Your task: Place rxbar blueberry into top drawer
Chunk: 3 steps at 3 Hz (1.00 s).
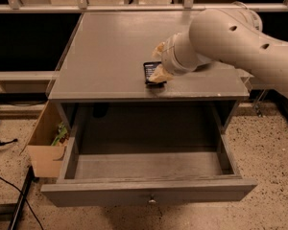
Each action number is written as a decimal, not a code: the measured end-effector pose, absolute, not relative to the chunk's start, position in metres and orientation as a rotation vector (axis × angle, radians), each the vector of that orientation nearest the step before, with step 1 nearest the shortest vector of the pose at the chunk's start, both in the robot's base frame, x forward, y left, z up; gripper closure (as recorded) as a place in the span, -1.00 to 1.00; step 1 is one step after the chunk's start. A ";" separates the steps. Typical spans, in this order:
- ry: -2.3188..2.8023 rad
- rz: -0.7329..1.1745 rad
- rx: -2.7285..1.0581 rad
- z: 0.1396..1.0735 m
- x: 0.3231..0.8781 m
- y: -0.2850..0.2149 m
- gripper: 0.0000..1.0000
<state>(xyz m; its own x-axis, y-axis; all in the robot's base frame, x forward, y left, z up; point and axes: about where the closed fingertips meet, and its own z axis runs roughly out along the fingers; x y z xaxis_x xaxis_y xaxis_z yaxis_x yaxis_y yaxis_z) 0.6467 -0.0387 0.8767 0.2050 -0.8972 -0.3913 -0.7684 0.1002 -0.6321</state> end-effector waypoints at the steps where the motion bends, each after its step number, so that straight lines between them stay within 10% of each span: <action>1: 1.628 -0.193 -1.719 0.869 0.638 -0.048 -0.10; 3: 1.664 -0.182 -1.756 0.868 0.625 -0.060 -0.02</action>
Offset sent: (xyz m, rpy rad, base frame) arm -0.0234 -0.0270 -0.0140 -0.0720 0.1168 -0.0134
